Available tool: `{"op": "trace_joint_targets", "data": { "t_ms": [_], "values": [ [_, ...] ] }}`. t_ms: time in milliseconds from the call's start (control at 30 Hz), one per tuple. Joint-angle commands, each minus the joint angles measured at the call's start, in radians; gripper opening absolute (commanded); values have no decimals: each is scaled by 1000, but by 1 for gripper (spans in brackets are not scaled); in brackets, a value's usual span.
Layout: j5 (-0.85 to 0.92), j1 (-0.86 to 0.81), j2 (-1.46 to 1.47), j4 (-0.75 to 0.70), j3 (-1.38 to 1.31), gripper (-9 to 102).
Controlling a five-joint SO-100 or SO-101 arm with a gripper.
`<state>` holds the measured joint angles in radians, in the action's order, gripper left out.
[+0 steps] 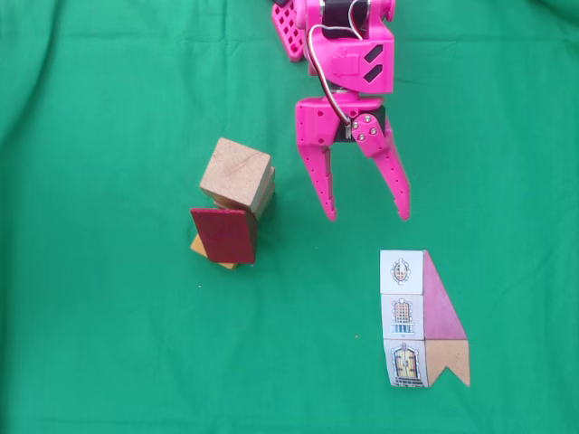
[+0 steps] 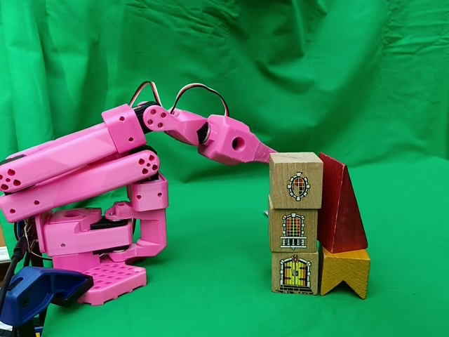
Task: Grasp some building blocks and build the house on the picture.
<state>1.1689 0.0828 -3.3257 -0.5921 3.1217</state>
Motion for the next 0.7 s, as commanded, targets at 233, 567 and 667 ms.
{"op": "trace_joint_targets", "data": {
  "t_ms": [233,567,667],
  "values": [
    [-307,63,-64,-2,14,34],
    [-566,80,-64,-2,20,34],
    [-607,80,-64,-2,40,34]
  ]
}}
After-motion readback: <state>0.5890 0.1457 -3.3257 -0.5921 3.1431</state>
